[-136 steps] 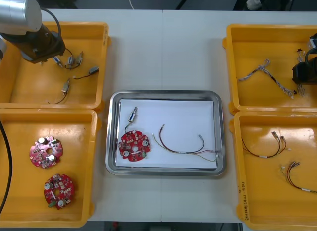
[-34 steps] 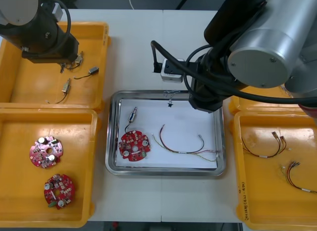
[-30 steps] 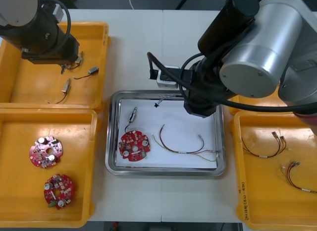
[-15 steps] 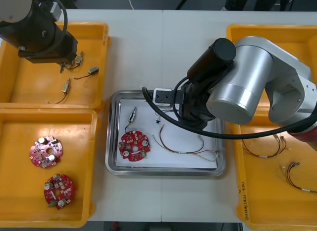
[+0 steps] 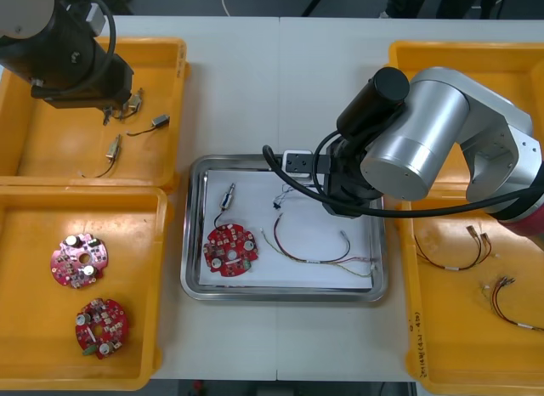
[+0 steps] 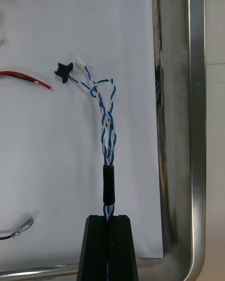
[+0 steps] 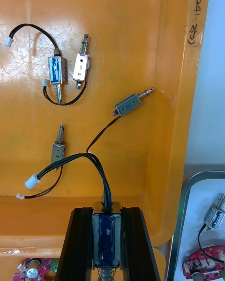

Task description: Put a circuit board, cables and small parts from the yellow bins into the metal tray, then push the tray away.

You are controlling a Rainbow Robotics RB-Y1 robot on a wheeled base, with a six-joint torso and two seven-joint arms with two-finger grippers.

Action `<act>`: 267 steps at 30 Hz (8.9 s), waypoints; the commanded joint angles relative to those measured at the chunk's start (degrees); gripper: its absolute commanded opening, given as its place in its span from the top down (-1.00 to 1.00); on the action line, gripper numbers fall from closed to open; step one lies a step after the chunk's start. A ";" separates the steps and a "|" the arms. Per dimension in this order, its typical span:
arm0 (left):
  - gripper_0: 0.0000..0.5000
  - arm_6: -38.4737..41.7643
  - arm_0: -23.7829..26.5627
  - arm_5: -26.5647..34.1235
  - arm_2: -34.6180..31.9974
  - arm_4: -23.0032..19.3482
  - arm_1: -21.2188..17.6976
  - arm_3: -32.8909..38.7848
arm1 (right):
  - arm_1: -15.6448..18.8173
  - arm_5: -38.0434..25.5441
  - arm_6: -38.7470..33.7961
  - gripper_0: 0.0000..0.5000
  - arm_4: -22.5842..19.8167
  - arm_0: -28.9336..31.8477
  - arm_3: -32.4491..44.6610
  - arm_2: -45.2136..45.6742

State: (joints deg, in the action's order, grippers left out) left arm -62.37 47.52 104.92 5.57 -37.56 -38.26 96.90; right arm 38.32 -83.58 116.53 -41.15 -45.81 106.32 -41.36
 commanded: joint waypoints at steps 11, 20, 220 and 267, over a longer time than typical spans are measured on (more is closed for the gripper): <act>0.99 0.76 -0.32 0.55 -1.70 -0.50 -2.43 1.98 | 2.11 5.00 3.09 -0.26 1.42 0.81 -1.82 -4.08; 1.00 0.76 -0.32 0.55 -1.70 -0.50 -2.43 1.89 | 2.11 4.92 3.62 -1.00 2.30 0.81 -1.82 -4.17; -1.00 6.47 -2.70 5.08 -3.11 -14.12 -7.09 8.57 | -2.63 -26.42 -39.45 -1.00 -4.11 18.21 30.35 27.91; -1.00 -6.27 -31.96 5.08 -21.48 -23.00 -17.73 25.80 | -12.74 -13.37 -16.68 -1.00 12.15 2.48 12.77 -19.90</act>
State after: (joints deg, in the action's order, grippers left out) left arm -62.07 17.15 109.60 -13.75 -59.86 -53.23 120.27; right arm 27.43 -97.89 100.12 -29.29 -41.64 119.48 -59.95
